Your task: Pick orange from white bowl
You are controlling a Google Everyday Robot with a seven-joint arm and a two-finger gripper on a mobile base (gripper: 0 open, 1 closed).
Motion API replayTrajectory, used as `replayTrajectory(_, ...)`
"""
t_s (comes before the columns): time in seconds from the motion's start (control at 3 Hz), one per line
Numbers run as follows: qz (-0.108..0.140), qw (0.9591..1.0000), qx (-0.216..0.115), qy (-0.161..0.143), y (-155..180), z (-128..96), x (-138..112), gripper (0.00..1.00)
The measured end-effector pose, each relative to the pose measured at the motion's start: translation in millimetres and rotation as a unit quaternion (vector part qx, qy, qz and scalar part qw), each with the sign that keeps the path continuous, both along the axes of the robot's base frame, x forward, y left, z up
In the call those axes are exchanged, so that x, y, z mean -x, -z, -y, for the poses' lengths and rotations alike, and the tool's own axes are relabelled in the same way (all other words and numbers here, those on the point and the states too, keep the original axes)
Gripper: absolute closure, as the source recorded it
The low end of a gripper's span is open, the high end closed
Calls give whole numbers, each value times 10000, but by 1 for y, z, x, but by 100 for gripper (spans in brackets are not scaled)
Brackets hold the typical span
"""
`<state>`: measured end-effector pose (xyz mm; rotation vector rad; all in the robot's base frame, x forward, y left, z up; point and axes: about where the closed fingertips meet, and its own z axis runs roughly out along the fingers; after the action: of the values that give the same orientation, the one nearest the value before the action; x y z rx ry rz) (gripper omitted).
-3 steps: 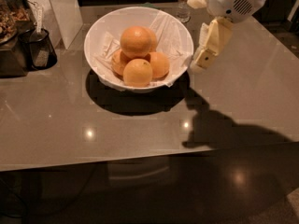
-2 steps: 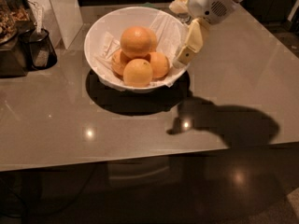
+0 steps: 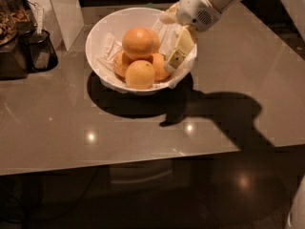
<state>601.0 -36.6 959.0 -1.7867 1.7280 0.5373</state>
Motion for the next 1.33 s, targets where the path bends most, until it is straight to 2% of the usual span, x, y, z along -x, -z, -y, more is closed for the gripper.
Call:
replayTrajectory(0.33,-31,9994,-258,-207,8,-22,-14,0)
replayTrajectory(1.0,-4,9970,-459,-627,9,-63,-35,0)
replayTrajectory(1.33,-115,9964,-557,-633,20,-70,-39,0)
